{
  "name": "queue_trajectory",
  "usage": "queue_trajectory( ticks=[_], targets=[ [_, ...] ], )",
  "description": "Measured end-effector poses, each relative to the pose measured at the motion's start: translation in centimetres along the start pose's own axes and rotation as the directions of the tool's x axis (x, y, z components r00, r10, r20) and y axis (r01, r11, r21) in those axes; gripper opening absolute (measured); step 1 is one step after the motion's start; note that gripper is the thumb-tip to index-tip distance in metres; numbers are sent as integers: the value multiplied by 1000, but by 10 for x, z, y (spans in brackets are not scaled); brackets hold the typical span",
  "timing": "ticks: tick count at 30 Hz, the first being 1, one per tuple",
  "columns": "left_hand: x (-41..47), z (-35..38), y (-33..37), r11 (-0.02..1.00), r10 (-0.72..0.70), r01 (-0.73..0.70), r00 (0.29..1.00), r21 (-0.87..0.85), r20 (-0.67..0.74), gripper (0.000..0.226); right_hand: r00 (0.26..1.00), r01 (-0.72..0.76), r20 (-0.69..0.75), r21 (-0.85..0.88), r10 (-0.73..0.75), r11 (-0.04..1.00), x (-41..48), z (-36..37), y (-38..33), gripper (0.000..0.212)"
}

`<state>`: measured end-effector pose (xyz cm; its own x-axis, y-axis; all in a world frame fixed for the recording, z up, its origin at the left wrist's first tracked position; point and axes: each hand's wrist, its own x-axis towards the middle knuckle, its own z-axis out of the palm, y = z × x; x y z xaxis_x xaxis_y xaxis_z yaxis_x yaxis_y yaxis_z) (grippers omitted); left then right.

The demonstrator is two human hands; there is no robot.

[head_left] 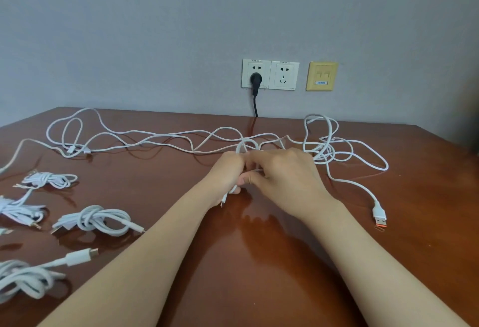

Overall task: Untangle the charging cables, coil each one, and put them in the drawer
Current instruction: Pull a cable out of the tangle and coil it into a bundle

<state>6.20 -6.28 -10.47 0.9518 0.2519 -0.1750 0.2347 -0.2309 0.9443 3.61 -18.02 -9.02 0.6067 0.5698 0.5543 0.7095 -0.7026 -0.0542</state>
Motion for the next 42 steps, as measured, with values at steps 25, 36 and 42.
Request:
queue_trajectory(
  ticks=[25,36,42],
  targets=[
    [-15,-4,-6,741,247,-517,804,430,541,38,930,-349,251,373,269,860,-3,3,42,28],
    [-13,-7,-11,905,245,-376,842,197,481,42,961,-277,111,349,254,895,0,3,39,19],
    [-9,-8,-13,932,234,-323,883,163,407,38,962,-272,-15,71,273,960,-3,-2,41,18]
  ],
)
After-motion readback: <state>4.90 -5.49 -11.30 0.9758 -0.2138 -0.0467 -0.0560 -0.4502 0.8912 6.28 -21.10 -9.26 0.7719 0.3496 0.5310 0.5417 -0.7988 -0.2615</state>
